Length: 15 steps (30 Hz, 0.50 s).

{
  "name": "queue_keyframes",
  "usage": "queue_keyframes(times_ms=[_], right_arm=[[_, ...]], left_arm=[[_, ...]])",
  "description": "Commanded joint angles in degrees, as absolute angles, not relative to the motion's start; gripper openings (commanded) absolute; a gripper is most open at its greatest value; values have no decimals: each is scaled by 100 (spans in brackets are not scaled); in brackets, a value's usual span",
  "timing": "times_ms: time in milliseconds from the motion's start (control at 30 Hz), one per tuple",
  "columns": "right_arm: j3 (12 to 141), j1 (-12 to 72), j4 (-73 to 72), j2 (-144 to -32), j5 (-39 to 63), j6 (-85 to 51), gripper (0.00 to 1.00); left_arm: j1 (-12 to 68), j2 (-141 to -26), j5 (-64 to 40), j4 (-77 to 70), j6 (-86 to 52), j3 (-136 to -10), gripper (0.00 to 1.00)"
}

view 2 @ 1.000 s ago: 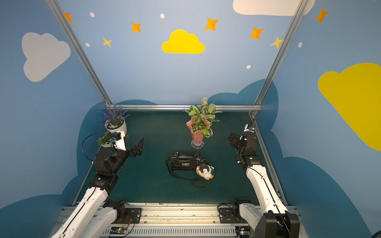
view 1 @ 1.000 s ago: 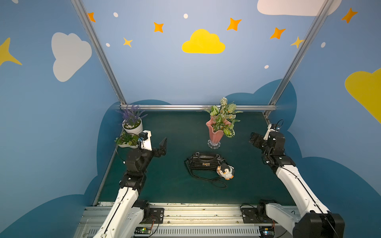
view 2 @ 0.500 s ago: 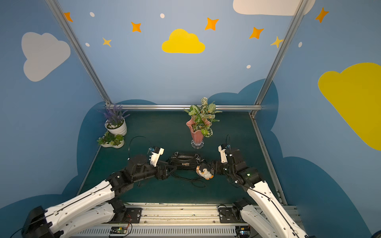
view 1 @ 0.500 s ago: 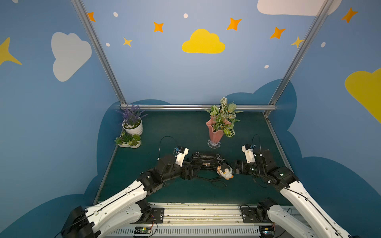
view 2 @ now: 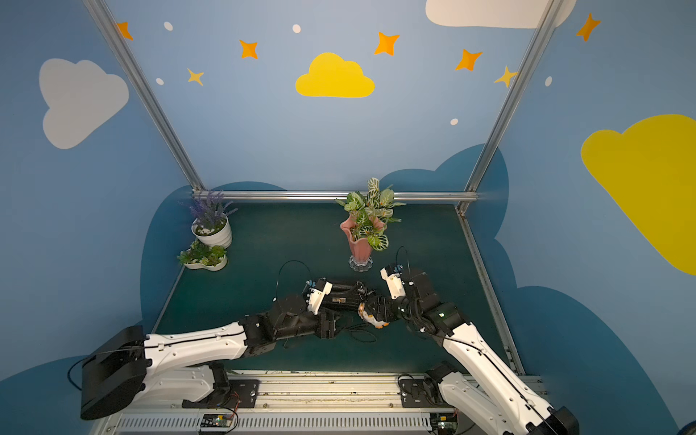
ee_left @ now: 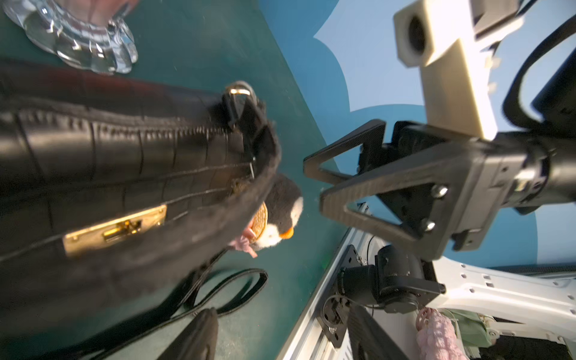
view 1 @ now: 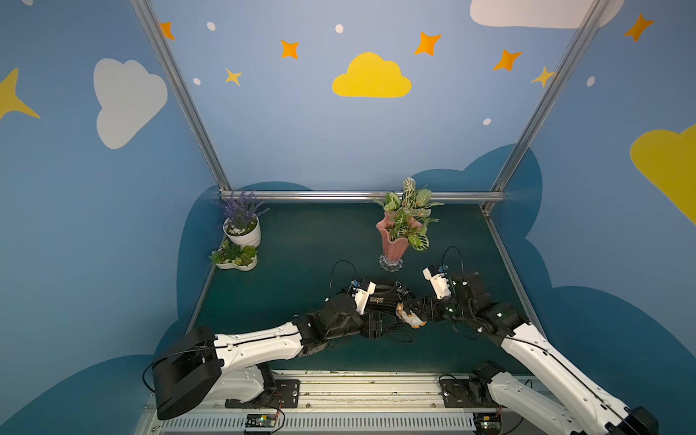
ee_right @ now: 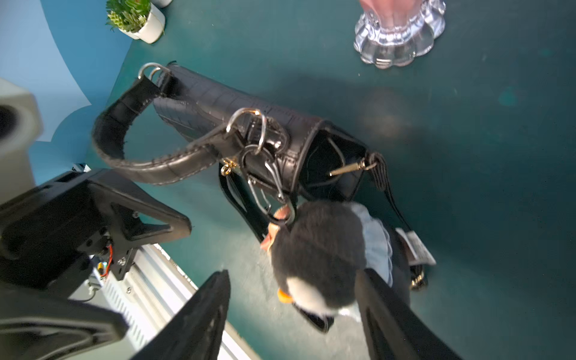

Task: Remove the decoration from the bag
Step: Adjust the bag at the center of the board.

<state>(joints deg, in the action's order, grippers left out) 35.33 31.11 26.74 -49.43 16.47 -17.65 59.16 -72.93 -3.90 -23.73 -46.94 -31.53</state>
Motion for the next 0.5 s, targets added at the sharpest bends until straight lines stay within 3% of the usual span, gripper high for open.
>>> queue_keyframes(times_ms=[0, 300, 467], right_arm=[[3306, 3138, 1879, -5040, 1842, -1588, 68], [3252, 3154, 1959, -5390, 2534, -1790, 51], [3267, 3190, 1960, -5471, 2581, -1824, 49]], left_arm=[[5912, -7499, -25, -2993, -4738, -3287, 65], [5899, -8476, 95, -3943, -4921, -3567, 54], [5804, -8802, 68, -4228, -5111, -3543, 48]])
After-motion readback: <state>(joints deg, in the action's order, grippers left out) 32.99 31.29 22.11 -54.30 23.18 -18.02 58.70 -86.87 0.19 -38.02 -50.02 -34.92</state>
